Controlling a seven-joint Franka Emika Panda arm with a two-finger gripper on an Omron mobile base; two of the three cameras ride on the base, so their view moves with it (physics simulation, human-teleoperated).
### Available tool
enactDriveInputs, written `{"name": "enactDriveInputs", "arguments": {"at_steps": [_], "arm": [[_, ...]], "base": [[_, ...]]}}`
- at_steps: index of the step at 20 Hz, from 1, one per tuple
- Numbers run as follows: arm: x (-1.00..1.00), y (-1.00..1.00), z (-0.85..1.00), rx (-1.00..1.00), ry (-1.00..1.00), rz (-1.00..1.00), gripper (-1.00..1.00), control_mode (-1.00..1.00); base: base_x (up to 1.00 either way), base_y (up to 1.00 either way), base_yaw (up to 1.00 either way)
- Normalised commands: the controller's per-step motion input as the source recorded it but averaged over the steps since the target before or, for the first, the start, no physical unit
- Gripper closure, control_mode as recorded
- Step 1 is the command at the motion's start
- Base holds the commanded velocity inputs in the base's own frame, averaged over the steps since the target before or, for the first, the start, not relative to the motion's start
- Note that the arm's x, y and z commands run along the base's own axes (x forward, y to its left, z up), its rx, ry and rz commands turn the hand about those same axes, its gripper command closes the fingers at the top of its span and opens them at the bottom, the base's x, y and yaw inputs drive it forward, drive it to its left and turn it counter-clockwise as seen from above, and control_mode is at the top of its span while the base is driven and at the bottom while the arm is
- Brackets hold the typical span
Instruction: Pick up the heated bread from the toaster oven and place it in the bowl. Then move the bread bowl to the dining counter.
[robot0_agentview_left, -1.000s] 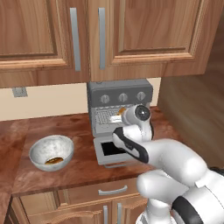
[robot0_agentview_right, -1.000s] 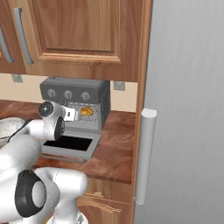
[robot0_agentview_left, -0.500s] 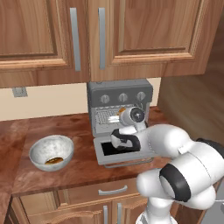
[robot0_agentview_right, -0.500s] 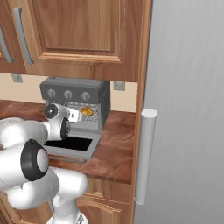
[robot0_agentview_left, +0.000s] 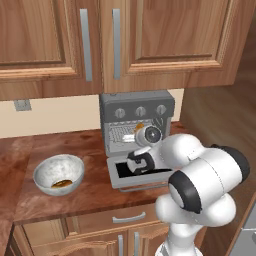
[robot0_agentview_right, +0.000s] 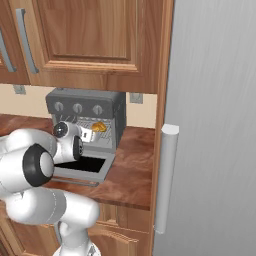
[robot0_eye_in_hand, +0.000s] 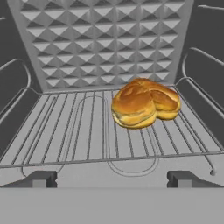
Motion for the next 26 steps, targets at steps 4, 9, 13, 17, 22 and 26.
{"name": "enactDriveInputs", "arguments": {"at_steps": [4,9,13,17,22,26], "arm": [[0.0,0.0,0.0,0.0,0.2,-0.02,-1.0,-1.0],[0.0,0.0,0.03,0.0,0.11,0.0,-1.0,-1.0],[0.01,0.06,0.16,0.0,-0.05,0.0,-1.0,-1.0],[0.09,0.05,0.03,0.0,-0.05,0.0,-1.0,-1.0],[0.32,0.09,-0.06,-0.01,0.0,0.0,-1.0,-1.0],[0.34,0.09,-0.18,-0.01,0.0,0.0,-1.0,-1.0]], "base": [[0.0,0.0,0.0],[0.0,0.0,0.0],[0.0,0.0,0.0],[0.0,0.0,0.0],[0.0,0.0,0.0],[0.0,0.0,0.0]]}}
